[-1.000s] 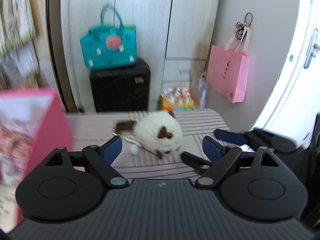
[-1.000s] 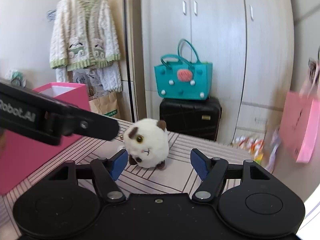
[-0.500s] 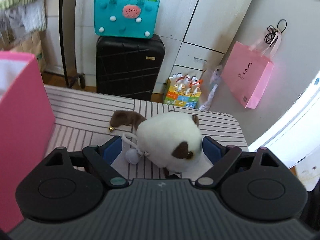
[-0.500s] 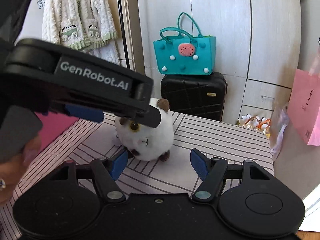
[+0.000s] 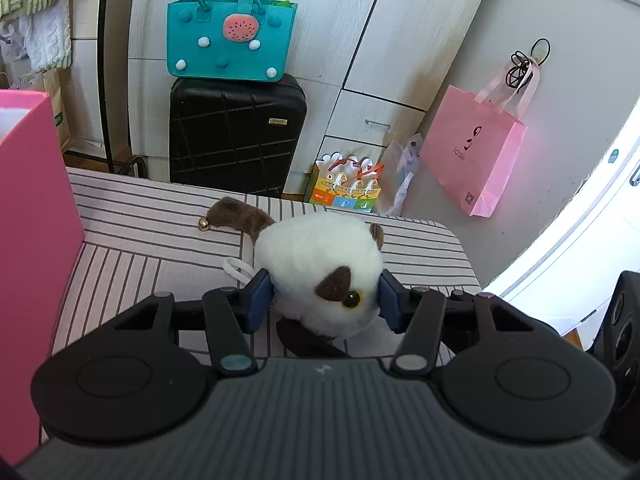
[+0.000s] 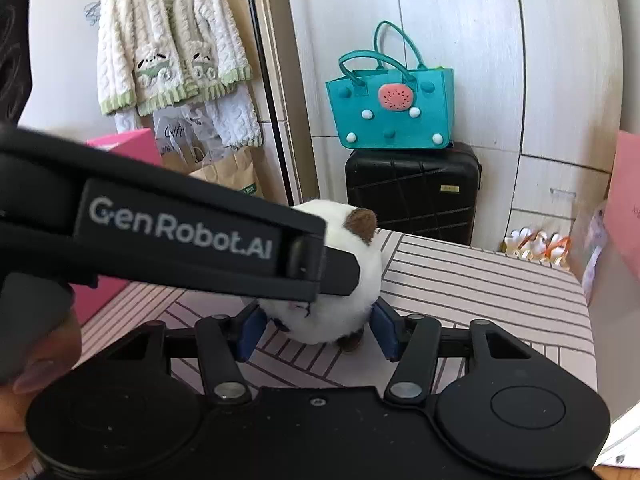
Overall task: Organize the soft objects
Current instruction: 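Grasp the white puppy plush with the left tool, then lift the puppy plush with the left tool and carry it over the pink box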
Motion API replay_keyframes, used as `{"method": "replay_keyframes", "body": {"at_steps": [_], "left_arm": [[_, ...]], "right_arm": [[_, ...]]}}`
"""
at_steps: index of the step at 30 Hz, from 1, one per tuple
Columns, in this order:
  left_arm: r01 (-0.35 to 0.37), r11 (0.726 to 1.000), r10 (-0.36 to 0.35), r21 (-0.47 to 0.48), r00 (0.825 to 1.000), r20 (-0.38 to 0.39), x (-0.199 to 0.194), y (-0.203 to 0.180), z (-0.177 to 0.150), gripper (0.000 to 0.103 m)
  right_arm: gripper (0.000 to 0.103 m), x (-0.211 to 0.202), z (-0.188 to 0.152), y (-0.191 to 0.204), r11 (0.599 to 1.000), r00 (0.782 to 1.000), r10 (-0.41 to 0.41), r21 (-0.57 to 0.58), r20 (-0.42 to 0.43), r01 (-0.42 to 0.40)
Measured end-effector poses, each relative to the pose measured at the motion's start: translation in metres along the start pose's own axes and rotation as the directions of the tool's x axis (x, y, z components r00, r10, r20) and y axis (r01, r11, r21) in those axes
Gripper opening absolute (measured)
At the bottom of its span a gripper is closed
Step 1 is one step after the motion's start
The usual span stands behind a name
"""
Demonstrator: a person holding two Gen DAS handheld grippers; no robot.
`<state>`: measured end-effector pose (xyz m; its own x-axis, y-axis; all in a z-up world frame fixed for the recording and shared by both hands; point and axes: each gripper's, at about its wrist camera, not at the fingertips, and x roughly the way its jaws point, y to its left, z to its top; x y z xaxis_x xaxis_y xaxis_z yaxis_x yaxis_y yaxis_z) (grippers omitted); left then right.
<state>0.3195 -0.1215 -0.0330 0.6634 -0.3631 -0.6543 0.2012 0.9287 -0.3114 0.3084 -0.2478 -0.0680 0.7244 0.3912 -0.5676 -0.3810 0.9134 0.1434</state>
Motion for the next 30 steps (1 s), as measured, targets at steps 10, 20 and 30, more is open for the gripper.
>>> {"method": "replay_keyframes", "body": {"at_steps": [10,20,30], "left_arm": [[0.053,0.998,-0.053,0.014,0.999,-0.012,-0.028,-0.003,-0.02,0.052],[0.125,0.985,-0.127,0.123,0.992,0.012,-0.092,-0.019,-0.043,0.052],[0.259,0.953,-0.263,0.157,0.965,0.004,-0.15,-0.006,-0.065,0.052]], "right_arm": [[0.057,-0.02,-0.007,0.02,0.996,0.998,-0.063,-0.063,-0.009,0.062],[0.057,-0.083,-0.017,0.053,0.997,0.997,-0.078,-0.009,0.022,0.079],[0.057,-0.137,-0.023,0.079,0.998,0.999,-0.031,0.052,-0.017,0.032]]}}
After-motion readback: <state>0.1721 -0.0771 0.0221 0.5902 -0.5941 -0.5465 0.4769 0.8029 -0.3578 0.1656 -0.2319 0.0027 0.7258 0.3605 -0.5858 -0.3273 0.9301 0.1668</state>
